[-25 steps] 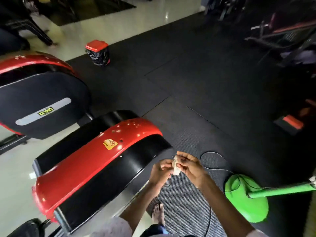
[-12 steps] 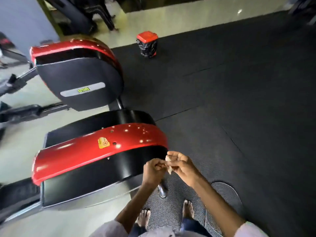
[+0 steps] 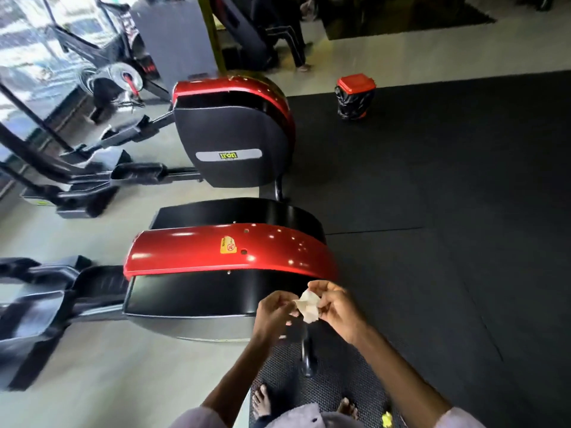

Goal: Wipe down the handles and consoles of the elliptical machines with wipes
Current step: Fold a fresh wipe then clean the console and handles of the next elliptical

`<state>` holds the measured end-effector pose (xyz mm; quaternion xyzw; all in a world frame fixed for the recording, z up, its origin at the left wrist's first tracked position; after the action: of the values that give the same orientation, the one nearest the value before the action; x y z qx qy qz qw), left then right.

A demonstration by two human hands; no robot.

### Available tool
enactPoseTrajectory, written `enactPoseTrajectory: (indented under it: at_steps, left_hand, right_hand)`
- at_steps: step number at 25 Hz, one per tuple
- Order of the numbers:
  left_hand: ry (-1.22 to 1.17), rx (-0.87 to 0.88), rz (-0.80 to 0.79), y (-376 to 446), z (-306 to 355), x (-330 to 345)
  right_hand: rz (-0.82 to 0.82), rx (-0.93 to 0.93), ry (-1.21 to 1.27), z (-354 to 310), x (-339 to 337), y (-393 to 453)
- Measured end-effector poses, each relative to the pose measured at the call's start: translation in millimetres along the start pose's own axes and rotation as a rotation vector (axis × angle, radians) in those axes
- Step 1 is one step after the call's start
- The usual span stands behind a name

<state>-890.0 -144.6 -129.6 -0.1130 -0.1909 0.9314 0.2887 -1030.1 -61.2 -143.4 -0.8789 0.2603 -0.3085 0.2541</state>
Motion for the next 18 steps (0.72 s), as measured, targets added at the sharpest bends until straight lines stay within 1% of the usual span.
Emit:
enactPoseTrajectory:
  at_steps: [2, 3, 6, 9, 11, 14, 16, 18]
  left_hand:
    - [-0.101, -0.076, -0.024, 2, 1, -4]
    - [-0.105, -0.085, -0.039, 1, 2, -4]
    - [-0.097, -0.004, -0.022, 0, 6, -11]
    - [-0.031, 0.102, 0.099, 3, 6, -25]
    - [0.028, 0.121, 0.167, 6, 3, -34]
    - [0.143, 0.171, 0.234, 2, 9, -41]
    - [0.22, 0.225, 0.261, -1, 14, -43]
    - [0.251, 0.259, 0.244, -2, 13, -45]
  right_hand:
    - [-0.027, 0.013, -0.015, -6, 11, 2]
    - [-0.042, 0.016, -0.029, -8, 17, 4]
    - [-0.075, 0.007, -0.037, -12, 35, 9]
    - [-0.078, 0.01, -0.09, -8, 40, 12]
    - [-0.062, -0.025, -0.254, -5, 40, 12]
    - [-0.042, -0.11, -0.617, -6, 42, 10]
    - [-0.01, -0.24, -0.868, -6, 45, 12]
    - [0.055, -0.422, -1.087, -6, 47, 14]
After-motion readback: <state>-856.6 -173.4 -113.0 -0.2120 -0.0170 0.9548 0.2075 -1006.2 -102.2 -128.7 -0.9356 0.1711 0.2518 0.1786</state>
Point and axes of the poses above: each hand's wrist, its own y-axis towards the middle knuckle, its own x-axis out of the palm, z = x × y, the point moved 5 cm from there along y, towards the middle knuckle, and after that the axes turned 3 degrees about -y, right-handed, at the moved point
